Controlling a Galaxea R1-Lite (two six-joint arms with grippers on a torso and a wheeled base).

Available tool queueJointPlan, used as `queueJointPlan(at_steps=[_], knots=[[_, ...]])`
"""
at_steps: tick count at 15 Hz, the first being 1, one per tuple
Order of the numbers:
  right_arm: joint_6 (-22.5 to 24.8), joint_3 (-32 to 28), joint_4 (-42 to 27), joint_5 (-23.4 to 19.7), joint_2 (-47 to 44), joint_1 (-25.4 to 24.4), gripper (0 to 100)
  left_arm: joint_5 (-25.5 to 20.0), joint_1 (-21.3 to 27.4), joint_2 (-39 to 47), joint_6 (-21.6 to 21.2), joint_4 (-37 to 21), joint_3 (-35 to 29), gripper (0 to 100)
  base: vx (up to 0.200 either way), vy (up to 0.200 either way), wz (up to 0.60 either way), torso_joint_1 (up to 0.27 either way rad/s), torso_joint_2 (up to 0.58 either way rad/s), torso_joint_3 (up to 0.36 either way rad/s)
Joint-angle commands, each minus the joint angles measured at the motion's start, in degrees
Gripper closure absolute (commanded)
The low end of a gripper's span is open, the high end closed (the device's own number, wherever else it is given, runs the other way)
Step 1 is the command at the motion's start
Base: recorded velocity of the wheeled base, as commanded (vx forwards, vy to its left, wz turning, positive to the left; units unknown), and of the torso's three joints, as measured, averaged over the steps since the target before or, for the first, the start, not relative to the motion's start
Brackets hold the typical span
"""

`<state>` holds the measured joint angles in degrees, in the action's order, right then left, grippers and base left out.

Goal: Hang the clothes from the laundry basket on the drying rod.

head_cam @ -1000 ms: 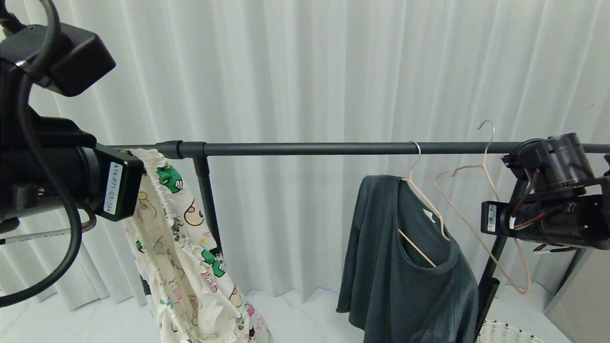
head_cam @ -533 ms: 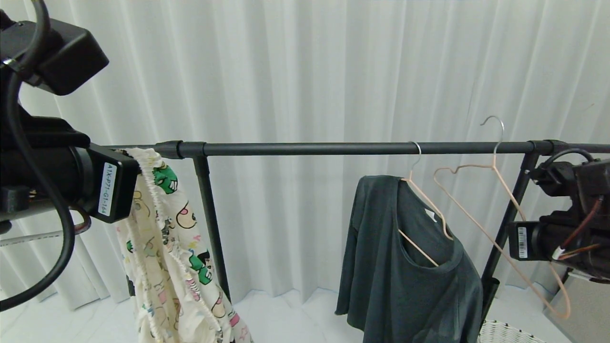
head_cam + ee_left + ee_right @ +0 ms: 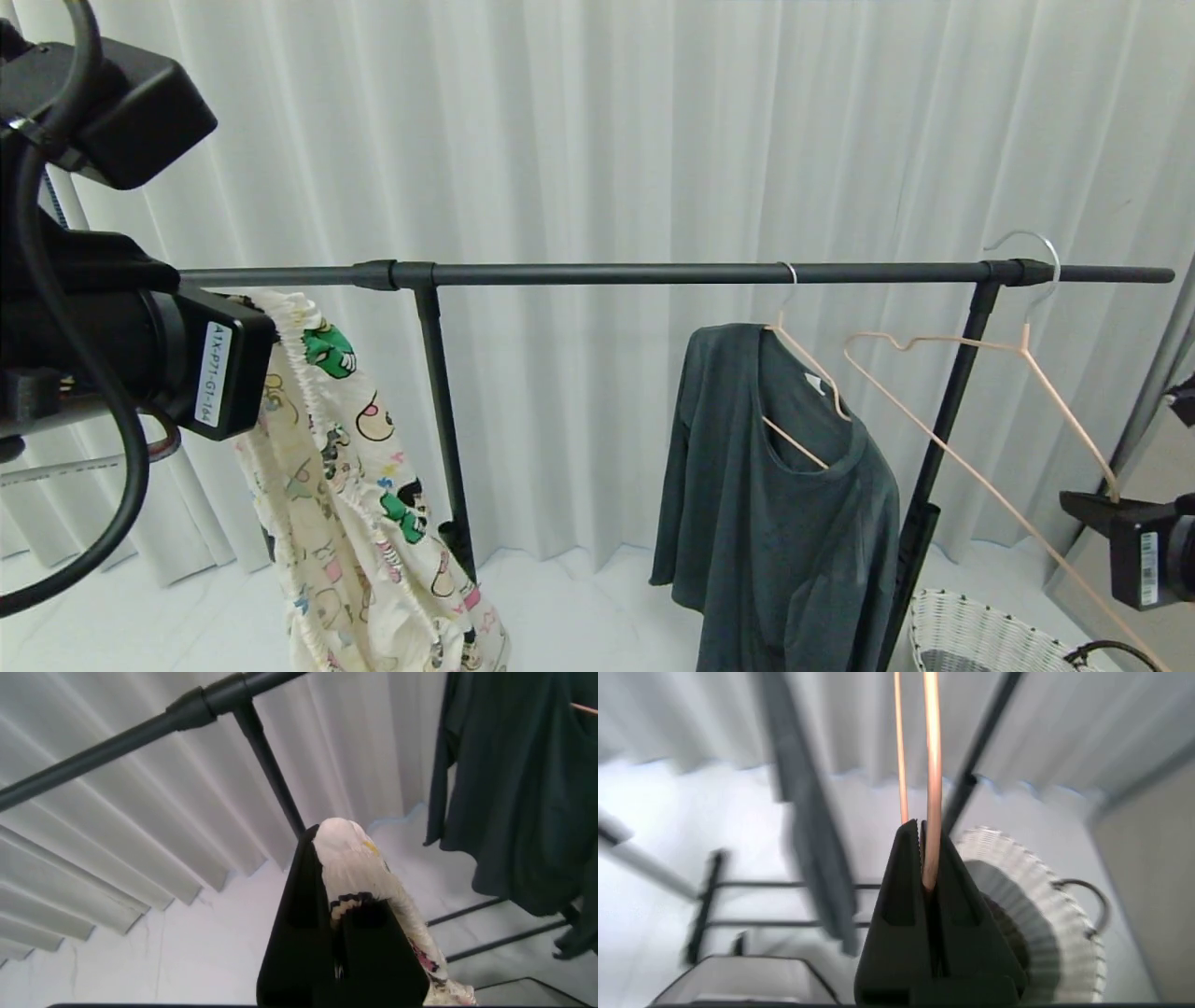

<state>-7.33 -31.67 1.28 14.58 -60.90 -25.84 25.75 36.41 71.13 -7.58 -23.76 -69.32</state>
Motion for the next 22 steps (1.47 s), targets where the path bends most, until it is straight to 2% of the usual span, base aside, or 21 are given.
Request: queueJointPlan(at_steps=[1,4,6,9,12,14,15,17,19,22], knots=[[1.17,1.17,0.13,-2.28,5.09,-0.08,100,0.01,0.41,0.15,-0.06,-0.06,-0.03,100,-0.2,0.0,0.0,0.002,0.01,0.002],[1.44,1.17,0.13,-6.85,7.91,-1.31,100,0.01,1.12,0.24,-0.06,-0.06,0.06,100,-0.2,0.0,0.0,0.009,0.0,0.001],[1.35,1.26,0.13,-10.1,10.19,-5.71,100,0.01,2.26,0.32,-0.06,0.03,0.5,100,-0.2,0.0,0.0,0.002,0.0,0.005],[1.17,1.7,0.13,-10.19,10.63,-14.06,100,0.71,4.02,0.67,0.02,0.03,0.94,100,-0.2,0.0,0.0,0.002,0.0,0.001],[0.73,2.49,0.13,-10.19,11.16,-22.58,100,0.71,4.54,1.91,0.11,1.17,1.2,100,0.0,0.0,0.0,0.0,0.0,0.0],[-2.25,2.4,0.04,-10.19,11.51,-28.74,100,0.8,4.46,4.37,0.55,5.3,2.96,100,0.0,0.0,0.0,0.0,0.0,0.0],[-2.78,2.4,0.04,-10.19,11.51,-29.88,100,0.97,4.28,4.98,0.46,6.09,3.22,100,0.0,0.0,0.0,0.0,0.0,0.0],[-4.19,2.4,0.13,-10.19,11.6,-36.56,100,5.1,4.1,9.38,0.55,10.66,3.49,100,0.0,0.0,0.0,0.0,0.0,0.0],[-6.38,2.14,0.13,-10.19,11.16,-41.22,100,6.33,4.1,12.36,0.55,14.62,3.49,100,0.0,0.0,0.0,0.0,0.0,0.0],[-7.88,1.96,0.74,-10.36,10.1,-45.35,100,7.74,4.1,14.47,0.81,16.55,3.4,100,0.0,0.0,0.0,0.0,0.0,0.0]])
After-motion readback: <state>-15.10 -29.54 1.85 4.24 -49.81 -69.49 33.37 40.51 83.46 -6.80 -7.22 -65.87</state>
